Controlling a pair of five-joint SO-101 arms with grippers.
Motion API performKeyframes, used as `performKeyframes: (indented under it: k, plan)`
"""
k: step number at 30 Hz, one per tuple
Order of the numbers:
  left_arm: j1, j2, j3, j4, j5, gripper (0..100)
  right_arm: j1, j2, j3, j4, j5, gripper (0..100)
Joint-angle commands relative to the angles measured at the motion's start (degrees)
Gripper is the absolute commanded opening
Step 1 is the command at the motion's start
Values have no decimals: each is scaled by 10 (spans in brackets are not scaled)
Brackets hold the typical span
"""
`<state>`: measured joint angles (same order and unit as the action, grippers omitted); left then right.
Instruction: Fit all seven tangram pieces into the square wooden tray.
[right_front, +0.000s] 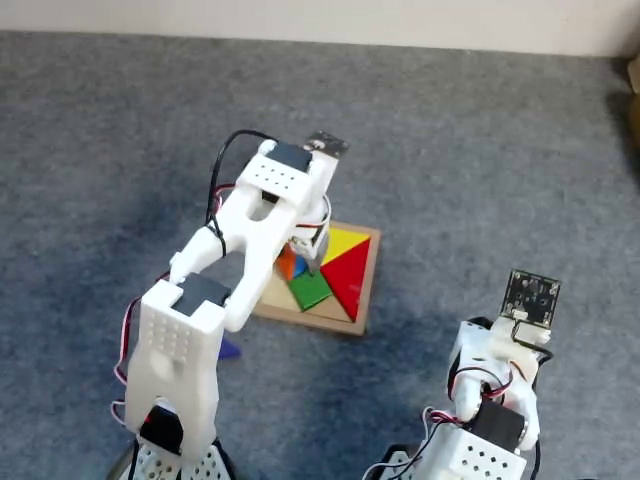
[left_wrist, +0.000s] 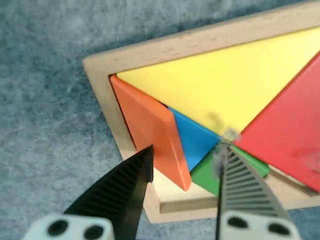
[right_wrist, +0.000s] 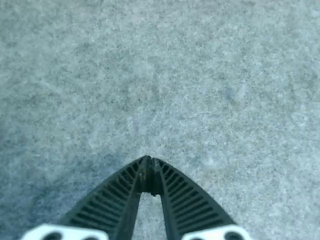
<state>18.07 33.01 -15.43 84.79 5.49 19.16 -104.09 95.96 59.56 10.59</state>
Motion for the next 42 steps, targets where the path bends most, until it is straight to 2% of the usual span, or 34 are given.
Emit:
performKeyframes:
  k: [1, 11, 16, 20, 23, 36, 42]
  plan:
    - [0, -30, -31, -1, -2, 213, 5, -8, 54, -13, 0, 5]
    - [-12, -88, -29, 29, -7, 214, 5, -8, 54, -13, 0, 5]
    - [-35, -65, -28, 26, -49, 211, 4, -8, 54, -13, 0, 5]
    - [-35, -20, -32, 22, -55, 214, 4, -8, 54, -13, 0, 5]
    - [-33, 6, -32, 9, -85, 210, 4, -8, 54, -13, 0, 5]
    - [50, 18, -32, 20, -58, 210, 5, -8, 54, -13, 0, 5]
    - [46, 17, -83, 71, -55, 210, 5, -8, 54, -13, 0, 5]
